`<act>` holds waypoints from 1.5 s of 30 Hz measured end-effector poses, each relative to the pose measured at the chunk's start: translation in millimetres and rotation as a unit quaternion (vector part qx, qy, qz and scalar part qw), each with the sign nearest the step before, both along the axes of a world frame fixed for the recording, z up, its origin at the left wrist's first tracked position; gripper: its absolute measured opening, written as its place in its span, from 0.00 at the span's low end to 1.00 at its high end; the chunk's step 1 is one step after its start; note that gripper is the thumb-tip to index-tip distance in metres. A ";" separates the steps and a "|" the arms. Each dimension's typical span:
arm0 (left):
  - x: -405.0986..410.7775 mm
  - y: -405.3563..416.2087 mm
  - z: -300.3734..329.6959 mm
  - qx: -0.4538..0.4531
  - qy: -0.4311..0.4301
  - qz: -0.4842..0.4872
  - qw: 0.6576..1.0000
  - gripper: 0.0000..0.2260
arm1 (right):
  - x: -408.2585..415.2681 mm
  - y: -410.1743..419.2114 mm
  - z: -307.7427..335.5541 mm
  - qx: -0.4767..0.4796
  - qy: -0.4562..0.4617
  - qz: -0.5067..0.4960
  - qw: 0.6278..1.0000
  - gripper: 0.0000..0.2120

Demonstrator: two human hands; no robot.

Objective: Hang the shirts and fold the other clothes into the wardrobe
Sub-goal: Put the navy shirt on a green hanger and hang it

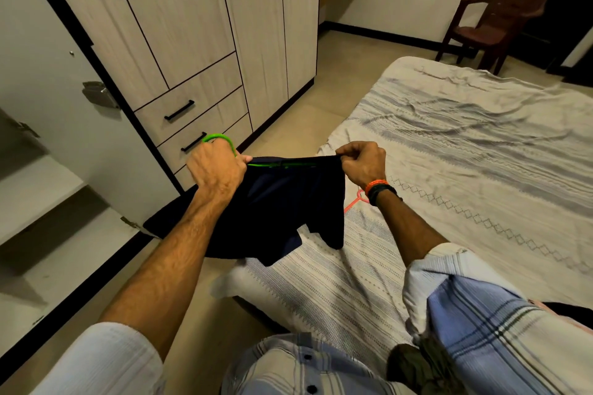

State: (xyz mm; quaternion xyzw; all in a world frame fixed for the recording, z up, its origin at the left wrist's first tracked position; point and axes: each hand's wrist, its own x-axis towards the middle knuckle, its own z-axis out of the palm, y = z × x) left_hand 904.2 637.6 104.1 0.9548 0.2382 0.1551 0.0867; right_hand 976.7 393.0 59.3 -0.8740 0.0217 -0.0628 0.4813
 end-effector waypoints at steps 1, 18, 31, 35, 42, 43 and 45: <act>-0.5 -0.6 -1.7 0.000 0.005 0.000 1.000 0.18 | -0.4 0.7 1.8 0.004 0.000 0.000 1.000 0.14; 6.0 -34.2 -10.8 -0.091 0.008 -0.099 0.991 0.18 | -18.2 54.7 19.5 0.135 0.003 0.179 0.974 0.09; 9.1 -22.6 -16.5 -0.261 -0.068 -0.149 0.951 0.09 | -12.8 30.8 10.2 -0.084 -0.058 0.222 0.970 0.19; 9.1 -24.0 -14.5 -0.252 -0.076 -0.143 0.954 0.10 | -7.6 27.7 17.9 -0.179 -0.062 0.223 0.956 0.18; 6.5 -17.3 -15.7 -0.247 -0.085 -0.134 0.956 0.11 | 0.5 15.4 10.9 -0.242 -0.019 0.162 0.956 0.12; 5.8 -17.1 -15.8 -0.246 -0.086 -0.135 0.956 0.10 | 1.1 13.2 8.5 -0.252 -0.021 0.152 0.955 0.11; 4.9 -16.5 -15.3 -0.246 -0.093 -0.137 0.955 0.10 | 1.8 9.9 5.2 -0.264 -0.028 0.134 0.955 0.10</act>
